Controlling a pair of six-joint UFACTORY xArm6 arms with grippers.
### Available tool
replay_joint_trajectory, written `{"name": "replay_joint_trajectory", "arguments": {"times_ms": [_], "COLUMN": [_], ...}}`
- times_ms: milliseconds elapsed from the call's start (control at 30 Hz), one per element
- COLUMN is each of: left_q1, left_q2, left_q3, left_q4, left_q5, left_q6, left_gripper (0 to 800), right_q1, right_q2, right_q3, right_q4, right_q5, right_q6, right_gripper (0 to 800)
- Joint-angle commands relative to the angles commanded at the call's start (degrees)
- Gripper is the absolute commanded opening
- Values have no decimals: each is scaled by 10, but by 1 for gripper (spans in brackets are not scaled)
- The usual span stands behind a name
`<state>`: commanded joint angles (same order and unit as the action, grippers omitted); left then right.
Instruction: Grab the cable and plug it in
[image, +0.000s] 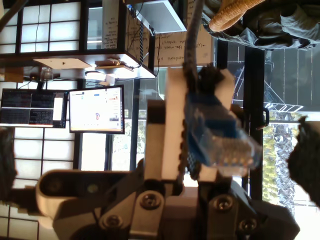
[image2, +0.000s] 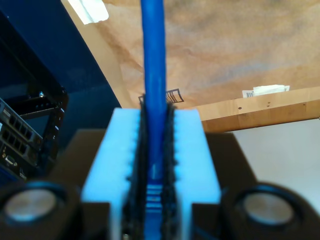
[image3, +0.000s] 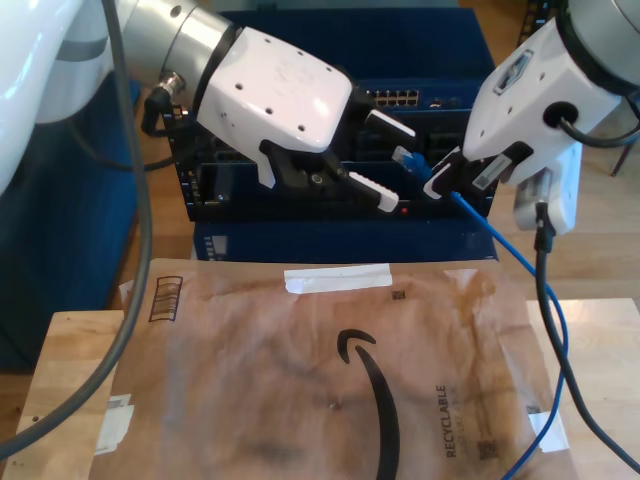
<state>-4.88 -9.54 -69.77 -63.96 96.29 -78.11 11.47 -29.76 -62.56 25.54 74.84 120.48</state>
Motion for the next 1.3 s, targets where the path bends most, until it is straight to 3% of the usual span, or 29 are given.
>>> {"name": "replay_joint_trajectory", "arguments": {"times_ms": [67,233,300,400,667,1067,1300], "left_q1": [1,1,1,9,18,18,18], "left_q2": [0,0,-1,-1,-1,0,0], "left_q3": [0,3,9,13,13,22,22], "left_q4": [0,0,-3,-20,-28,-30,-41], "left_q5": [1,0,-2,-3,-4,-4,-4], "left_q6": [1,1,0,1,10,10,11], "left_gripper": [726,606,477,402,282,270,202], "right_q1": [0,0,1,1,2,4,4], "right_q2": [0,0,0,0,0,2,4], "right_q3": [0,0,1,1,1,-1,-1], "right_q4": [0,0,0,0,0,2,21], "right_q5": [1,1,1,1,1,2,2], "right_q6": [0,-1,-1,-1,-2,-2,-11], "right_gripper": [3,3,3,3,3,3,3]}}
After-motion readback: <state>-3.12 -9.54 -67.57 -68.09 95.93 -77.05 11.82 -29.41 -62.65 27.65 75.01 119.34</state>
